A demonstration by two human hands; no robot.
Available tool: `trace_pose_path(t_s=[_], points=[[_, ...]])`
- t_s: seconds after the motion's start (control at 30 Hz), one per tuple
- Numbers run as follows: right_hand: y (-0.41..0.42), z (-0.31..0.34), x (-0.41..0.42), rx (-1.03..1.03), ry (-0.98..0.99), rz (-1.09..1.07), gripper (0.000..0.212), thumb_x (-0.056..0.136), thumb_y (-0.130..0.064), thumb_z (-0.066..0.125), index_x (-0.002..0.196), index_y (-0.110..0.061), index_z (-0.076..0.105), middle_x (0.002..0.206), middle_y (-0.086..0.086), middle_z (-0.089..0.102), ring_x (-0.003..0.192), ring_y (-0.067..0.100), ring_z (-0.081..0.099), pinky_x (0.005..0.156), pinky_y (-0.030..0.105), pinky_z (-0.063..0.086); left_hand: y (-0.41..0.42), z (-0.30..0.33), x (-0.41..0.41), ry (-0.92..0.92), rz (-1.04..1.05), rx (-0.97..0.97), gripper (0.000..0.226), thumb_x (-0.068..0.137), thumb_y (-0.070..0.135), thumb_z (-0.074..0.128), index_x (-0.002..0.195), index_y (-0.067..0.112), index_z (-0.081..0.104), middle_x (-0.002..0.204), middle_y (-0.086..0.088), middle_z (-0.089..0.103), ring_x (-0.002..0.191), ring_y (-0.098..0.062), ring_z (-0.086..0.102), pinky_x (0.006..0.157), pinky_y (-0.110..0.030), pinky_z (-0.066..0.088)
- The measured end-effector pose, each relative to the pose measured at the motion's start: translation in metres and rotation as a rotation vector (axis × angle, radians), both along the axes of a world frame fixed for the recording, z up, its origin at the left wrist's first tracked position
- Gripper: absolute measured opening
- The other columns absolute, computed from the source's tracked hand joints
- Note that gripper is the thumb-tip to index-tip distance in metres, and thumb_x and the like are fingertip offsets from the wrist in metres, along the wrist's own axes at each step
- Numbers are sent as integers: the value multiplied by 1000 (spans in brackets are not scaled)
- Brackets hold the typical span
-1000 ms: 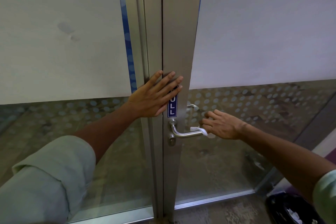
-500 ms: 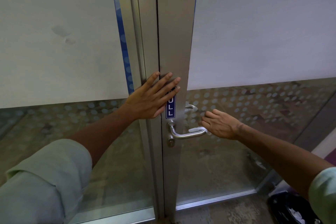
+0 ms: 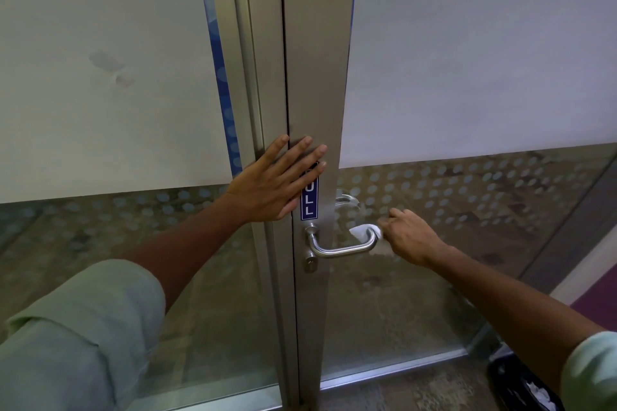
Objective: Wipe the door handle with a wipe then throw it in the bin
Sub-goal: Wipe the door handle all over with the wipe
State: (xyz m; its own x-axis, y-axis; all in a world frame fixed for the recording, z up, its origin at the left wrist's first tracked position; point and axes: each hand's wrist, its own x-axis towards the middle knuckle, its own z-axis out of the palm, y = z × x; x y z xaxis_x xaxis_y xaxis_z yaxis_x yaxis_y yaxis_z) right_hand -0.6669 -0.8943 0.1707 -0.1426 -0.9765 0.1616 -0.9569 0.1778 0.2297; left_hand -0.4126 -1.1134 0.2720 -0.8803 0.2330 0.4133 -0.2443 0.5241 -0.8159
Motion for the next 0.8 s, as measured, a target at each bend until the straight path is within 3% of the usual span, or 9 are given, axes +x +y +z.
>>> trace_pose_path(t_s=[0.1,0.17,0.3,0.4,0.47,0.57,0.67,0.73,0.8], points=[[16,-8,0,-176,-561,-195,18,89,-15,53,85,-22,69,87,-1,74,78,13,57,72,31,44,-1,0,0,9,-16,-3,78,101,55,25,162,9,10,169,-21,7,155,-43,9,124,-60,-1],[29,-15,2,-288,-829,-320,15,89,-19,57,84,-21,71,83,-2,76,74,11,67,64,27,48,-2,0,-1,14,-22,4,78,101,54,26,162,8,10,169,-21,6,155,-43,8,124,-60,-2],[47,-39,16,-454,-1158,-472,17,91,-14,56,95,-17,72,85,-1,76,78,15,69,70,31,54,-2,-1,-1,9,-25,11,80,100,55,29,162,8,9,169,-22,5,155,-43,6,124,-60,-5],[42,-56,47,-542,-1474,-499,31,89,-1,49,83,-12,78,75,3,75,64,11,65,54,16,47,-2,-1,-1,17,-30,4,81,100,54,30,162,8,8,169,-22,4,155,-43,5,124,-60,-5],[30,-63,70,-560,-1645,-592,31,87,1,49,81,-7,78,73,10,74,60,14,63,49,17,44,-3,-1,-1,20,-37,10,81,100,53,32,162,8,8,169,-22,3,155,-43,4,124,-60,-5],[7,-70,101,-518,-1946,-630,31,84,-1,45,92,0,74,81,20,70,64,19,59,55,24,41,-2,-1,-1,18,-40,17,82,99,53,34,162,7,7,169,-22,2,155,-43,3,124,-60,-4],[-12,-73,129,-637,-2310,-619,35,102,-13,37,107,4,67,101,23,69,88,29,63,70,31,50,-2,-2,-1,17,-40,17,81,99,53,32,162,8,6,169,-21,2,155,-43,4,124,-60,-5],[-24,-69,146,-778,-2445,-606,26,101,-4,45,102,9,68,105,23,69,93,29,65,77,32,57,-2,-2,-1,17,-38,20,81,99,53,31,162,8,6,169,-21,2,155,-43,4,124,-59,-4],[-34,-64,158,-874,-2510,-597,22,92,13,50,86,10,71,97,22,73,84,26,73,71,27,62,-2,-2,-1,14,-37,24,81,100,54,29,162,8,6,169,-21,3,155,-43,4,124,-59,-4]])
